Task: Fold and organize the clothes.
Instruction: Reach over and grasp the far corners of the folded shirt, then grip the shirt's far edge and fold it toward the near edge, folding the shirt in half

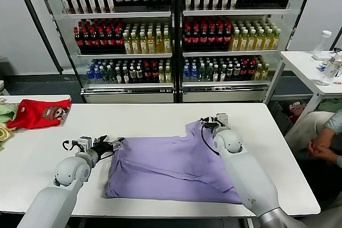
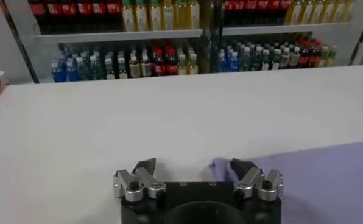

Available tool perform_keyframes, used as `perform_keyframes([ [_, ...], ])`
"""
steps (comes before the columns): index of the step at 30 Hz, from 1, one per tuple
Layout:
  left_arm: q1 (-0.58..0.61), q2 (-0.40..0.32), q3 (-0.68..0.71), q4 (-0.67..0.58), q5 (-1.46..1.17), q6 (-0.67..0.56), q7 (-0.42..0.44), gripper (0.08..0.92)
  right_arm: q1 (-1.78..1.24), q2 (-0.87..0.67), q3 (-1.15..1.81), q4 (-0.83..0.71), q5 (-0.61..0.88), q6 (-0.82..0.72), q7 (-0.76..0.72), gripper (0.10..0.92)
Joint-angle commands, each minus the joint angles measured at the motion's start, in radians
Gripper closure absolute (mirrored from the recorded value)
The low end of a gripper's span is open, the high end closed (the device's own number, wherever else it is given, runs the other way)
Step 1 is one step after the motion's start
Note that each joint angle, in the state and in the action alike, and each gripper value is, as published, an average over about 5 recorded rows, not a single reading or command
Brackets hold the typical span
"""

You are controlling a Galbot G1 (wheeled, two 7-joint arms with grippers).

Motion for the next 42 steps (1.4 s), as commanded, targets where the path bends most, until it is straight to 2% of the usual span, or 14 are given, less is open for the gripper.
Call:
perform_keyframes([
  [1, -0.015, 0.001, 0.001, 0.024, 0.003, -0.001, 0.018, 0.216, 0.028, 0.018, -0.013, -0.041, 0.025, -0.001, 0.027, 0.245],
  [17, 0.046, -0.014, -0.01, -0.035, 0.014, -0.009, 0.025, 0.675, 0.01, 0.018, -0.004, -0.021, -0.001, 0.045, -0.009, 0.699],
  [20, 0.044, -0.018, -0.011, -0.038, 0.001, -0.049, 0.024, 0.762, -0.023, -0.011, -0.007, 0.061, -0.007, 0.079, -0.014, 0.785],
  [23, 0.053, -0.011, -0.023, -0.081, -0.055, -0.096, 0.013, 0.845, -0.102, -0.082, -0.011, 0.247, 0.035, 0.063, 0.016, 0.868],
  [27, 0.116, 0.031, -0.045, -0.19, -0.115, -0.12, -0.005, 0.91, -0.245, -0.189, 0.024, 0.541, 0.093, 0.022, 0.06, 0.908],
  [31, 0.201, 0.053, -0.071, -0.272, -0.133, -0.147, -0.015, 0.915, -0.405, -0.256, 0.086, 0.719, 0.111, 0.005, 0.079, 0.909],
  [38, 0.367, 0.073, -0.13, -0.356, -0.129, -0.203, -0.018, 0.915, -0.568, -0.283, 0.153, 0.856, 0.11, 0.004, 0.093, 0.909],
  [42, 0.413, 0.064, -0.144, -0.364, -0.124, -0.227, -0.023, 0.915, -0.631, -0.294, 0.189, 0.911, 0.106, -0.003, 0.099, 0.909],
])
